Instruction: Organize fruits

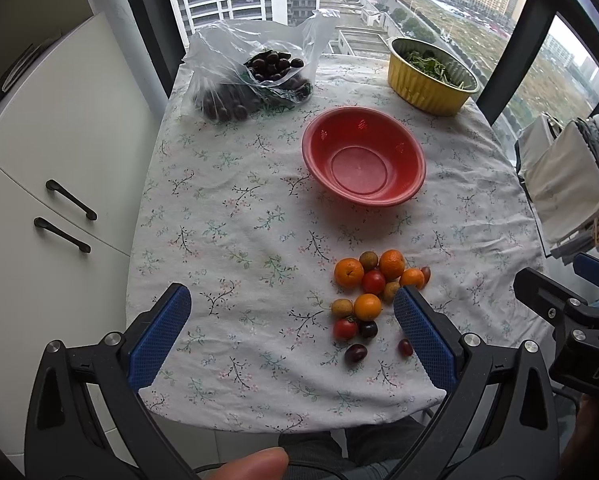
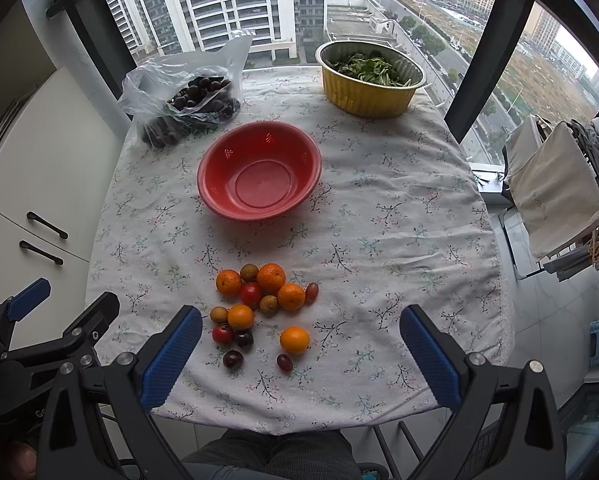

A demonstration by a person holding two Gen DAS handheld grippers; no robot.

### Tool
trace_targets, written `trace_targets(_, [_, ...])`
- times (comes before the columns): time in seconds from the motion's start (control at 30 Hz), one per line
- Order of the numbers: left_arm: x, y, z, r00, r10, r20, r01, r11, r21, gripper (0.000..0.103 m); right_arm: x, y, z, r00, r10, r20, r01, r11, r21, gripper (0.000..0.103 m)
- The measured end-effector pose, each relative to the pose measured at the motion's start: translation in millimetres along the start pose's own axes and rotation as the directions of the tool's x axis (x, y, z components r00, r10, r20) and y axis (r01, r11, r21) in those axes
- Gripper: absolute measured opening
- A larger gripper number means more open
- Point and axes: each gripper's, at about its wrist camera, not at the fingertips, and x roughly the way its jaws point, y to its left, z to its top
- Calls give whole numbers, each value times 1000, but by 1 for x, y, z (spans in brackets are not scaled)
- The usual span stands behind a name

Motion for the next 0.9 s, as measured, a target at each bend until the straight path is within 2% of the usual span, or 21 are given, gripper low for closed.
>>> trace_targets(0.17, [10, 3, -3, 1000, -1, -9, 1, 1000, -2, 103, 5, -1, -4, 1000, 2, -4, -2, 1000, 2, 101])
trace_targets(0.27, [18, 10, -4, 1000, -24, -16, 24, 1000, -13, 103, 10, 0, -7, 1000, 9, -6, -9, 1000, 1, 101])
trace_targets(0.4, [32, 24, -11, 989, -145, -20, 144, 987, -68, 103, 16, -1, -10, 999, 33, 8, -33, 999, -7, 101])
trace_targets(0.47, [39, 30, -15, 983, -183, -16, 181, 981, -75, 103, 17, -3, -12, 997, 56, 44, -55, 998, -17, 101])
trace_targets(0.6, [50, 42, -23, 981, -187, 46, 188, 982, -18, 103, 23, -9, -24, 985, 102, 137, -95, 994, -59, 101])
trace_targets(0.63, [56, 42, -27, 983, -180, 30, 180, 984, -8, 103, 26, -11, -29, 981, 123, 153, -114, 991, -67, 101])
trace_targets(0.77, [96, 44, -46, 977, -154, -149, 159, 987, 22, 103, 52, -26, -51, 974, 174, 146, -168, 984, -53, 100])
trace_targets(0.83, [111, 46, -56, 971, -172, -164, 177, 984, 20, 103, 68, -30, -65, 977, 178, 118, -172, 983, -57, 94])
trace_targets(0.9, [123, 41, -64, 970, -182, -163, 195, 979, 67, 103, 84, -32, -80, 982, 166, 94, -158, 983, -89, 91])
